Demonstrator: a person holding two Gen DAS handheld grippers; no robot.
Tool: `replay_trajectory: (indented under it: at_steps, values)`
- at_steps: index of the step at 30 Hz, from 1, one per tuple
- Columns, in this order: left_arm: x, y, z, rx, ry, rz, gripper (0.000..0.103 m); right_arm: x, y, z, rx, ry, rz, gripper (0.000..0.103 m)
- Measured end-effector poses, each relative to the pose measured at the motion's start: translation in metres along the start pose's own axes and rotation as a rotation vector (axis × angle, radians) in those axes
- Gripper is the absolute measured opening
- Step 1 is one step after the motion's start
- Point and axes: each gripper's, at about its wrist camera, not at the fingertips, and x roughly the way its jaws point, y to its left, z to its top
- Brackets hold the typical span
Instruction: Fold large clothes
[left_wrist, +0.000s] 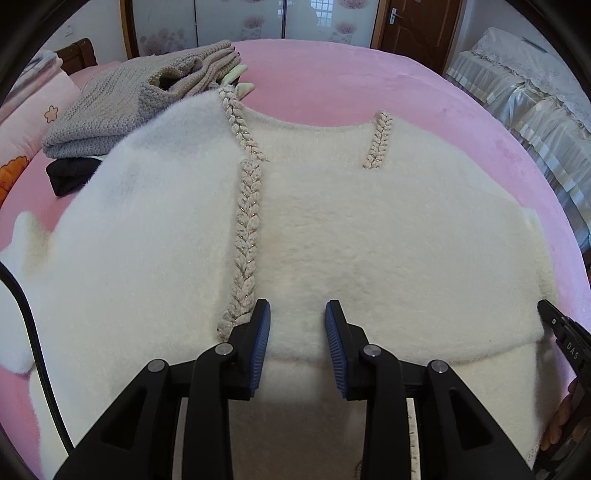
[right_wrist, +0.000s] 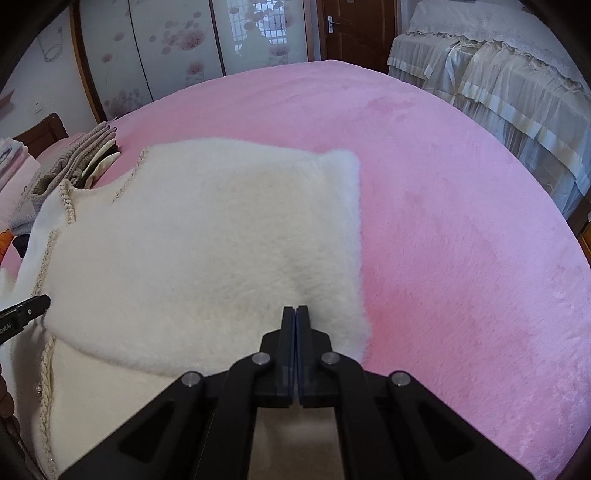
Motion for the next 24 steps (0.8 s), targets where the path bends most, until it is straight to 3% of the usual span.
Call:
replay_trajectory:
  at_steps: [4,7,12,18,24]
  values:
    - [-0.011,-0.002,0.004,-0.04,0.041,-0.049,0.05,-0.006,0.007,0.006,-0.008,0.046,-0.02,0.003]
    - [-0.037,-0.005,0.005,-0.047,-0.001,-0.083,0.051,-0.024,0.008,0.008,0.037,0.069,0.034,0.009]
    - [-0.09,-0.011,-0.002,-0.03,-0.063,-0.049,0.051,-0.073,0.02,0.001,0.037,0.037,0.066,0.01]
    - [-0.164,0.002,-0.025,-0.07,-0.11,-0.146,0.051,-0.149,0.042,-0.013,0.026,-0.038,0.122,0.01]
    - [-0.236,0.03,-0.061,-0.056,-0.18,-0.097,0.051,-0.215,0.076,-0.029,-0.024,-0.113,0.169,0.011]
